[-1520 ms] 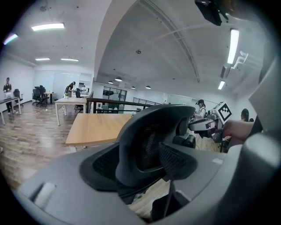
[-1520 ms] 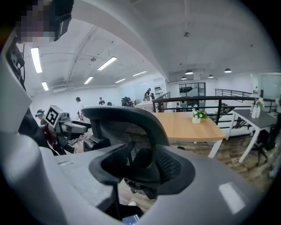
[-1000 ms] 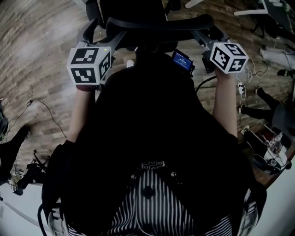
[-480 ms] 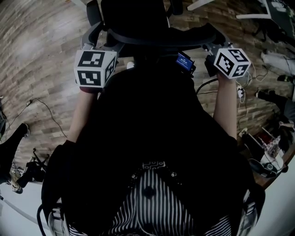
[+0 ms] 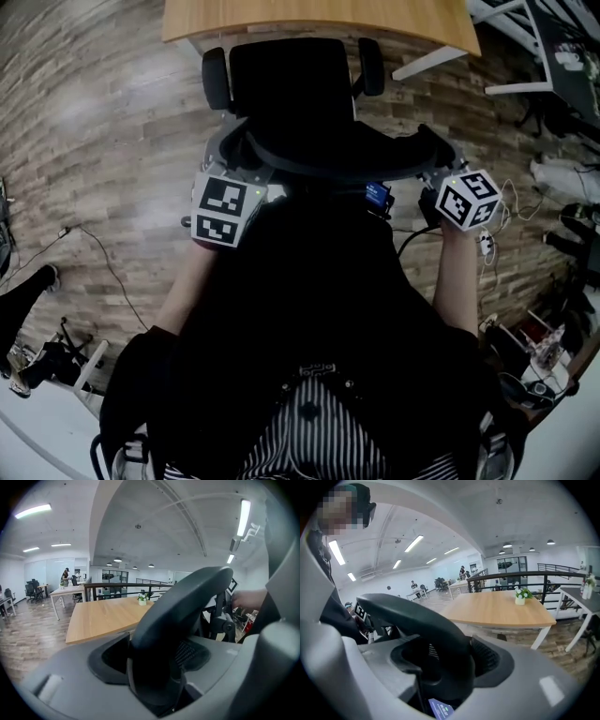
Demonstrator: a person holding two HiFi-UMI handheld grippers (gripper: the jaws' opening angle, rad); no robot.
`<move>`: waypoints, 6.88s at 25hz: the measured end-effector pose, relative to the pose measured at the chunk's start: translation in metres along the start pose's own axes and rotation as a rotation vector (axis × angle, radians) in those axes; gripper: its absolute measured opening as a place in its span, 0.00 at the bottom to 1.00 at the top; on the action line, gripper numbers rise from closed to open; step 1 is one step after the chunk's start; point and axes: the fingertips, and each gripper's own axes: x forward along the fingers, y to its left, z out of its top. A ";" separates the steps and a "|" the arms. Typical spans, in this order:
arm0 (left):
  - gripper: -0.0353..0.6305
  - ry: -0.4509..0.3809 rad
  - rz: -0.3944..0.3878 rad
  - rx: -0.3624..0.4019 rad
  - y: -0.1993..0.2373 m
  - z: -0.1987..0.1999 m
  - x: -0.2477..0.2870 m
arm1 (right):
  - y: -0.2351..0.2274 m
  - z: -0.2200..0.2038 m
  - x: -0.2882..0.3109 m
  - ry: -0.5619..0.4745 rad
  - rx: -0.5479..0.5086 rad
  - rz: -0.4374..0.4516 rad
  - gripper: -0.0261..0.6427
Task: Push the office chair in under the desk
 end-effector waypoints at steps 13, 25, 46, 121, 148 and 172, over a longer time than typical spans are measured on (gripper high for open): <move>0.48 -0.018 0.004 -0.035 0.034 0.012 0.020 | -0.007 0.020 0.026 -0.004 0.006 -0.015 0.47; 0.50 -0.040 0.025 -0.096 0.057 0.025 0.049 | -0.032 0.036 0.049 -0.027 0.008 -0.015 0.47; 0.50 -0.002 0.053 -0.196 0.128 0.058 0.133 | -0.109 0.105 0.147 -0.003 -0.037 0.101 0.48; 0.51 -0.119 0.335 -0.223 0.259 0.128 0.148 | -0.109 0.200 0.239 -0.013 -0.115 0.161 0.43; 0.06 -0.256 -0.075 -0.063 0.072 0.185 0.117 | -0.041 0.196 0.156 -0.126 -0.114 0.274 0.04; 0.06 -0.236 -0.058 -0.042 0.065 0.184 0.122 | -0.050 0.186 0.152 -0.110 -0.122 0.282 0.04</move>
